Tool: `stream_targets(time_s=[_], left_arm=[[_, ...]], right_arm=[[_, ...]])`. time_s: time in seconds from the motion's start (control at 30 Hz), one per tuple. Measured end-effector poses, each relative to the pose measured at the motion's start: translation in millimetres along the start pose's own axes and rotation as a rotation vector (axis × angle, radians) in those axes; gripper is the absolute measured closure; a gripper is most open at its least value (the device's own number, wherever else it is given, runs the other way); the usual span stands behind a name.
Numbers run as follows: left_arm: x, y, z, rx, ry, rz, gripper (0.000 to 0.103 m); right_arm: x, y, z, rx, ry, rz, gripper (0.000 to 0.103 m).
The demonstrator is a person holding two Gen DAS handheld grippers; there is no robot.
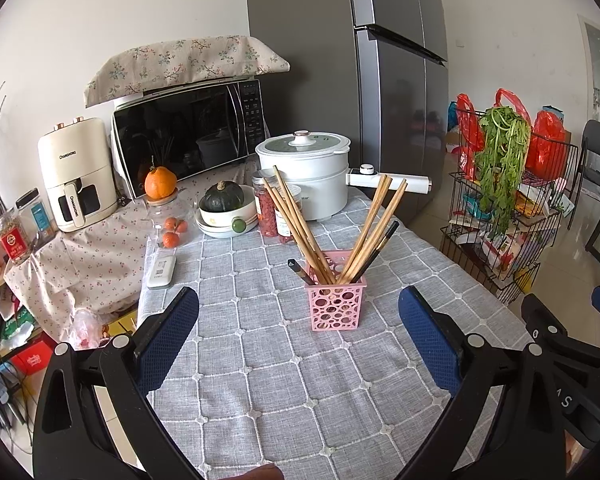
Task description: Organize utensils
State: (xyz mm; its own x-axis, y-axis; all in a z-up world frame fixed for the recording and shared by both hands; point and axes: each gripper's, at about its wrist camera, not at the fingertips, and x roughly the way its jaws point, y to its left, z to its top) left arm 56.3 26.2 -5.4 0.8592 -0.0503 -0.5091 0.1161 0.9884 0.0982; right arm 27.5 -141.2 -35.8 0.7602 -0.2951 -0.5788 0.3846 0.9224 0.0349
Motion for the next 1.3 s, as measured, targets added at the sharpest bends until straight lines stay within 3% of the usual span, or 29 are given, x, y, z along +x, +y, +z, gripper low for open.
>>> stream_targets(time_s=[0.93, 1.13, 1.3], left_arm=[[1, -1, -1, 0.000, 0.003, 0.003, 0.007], [9, 5, -2, -0.030, 0.084, -0.126, 0.007], [9, 13, -4, -0.064, 0.060, -0.114, 0.009]], right_arm=[[3, 0, -2, 0.003, 0.010, 0.003, 0.007], [4, 0, -3, 0.007, 0.020, 0.007, 0.007], [7, -1, -3, 0.017, 0.041, 0.017, 0.007]])
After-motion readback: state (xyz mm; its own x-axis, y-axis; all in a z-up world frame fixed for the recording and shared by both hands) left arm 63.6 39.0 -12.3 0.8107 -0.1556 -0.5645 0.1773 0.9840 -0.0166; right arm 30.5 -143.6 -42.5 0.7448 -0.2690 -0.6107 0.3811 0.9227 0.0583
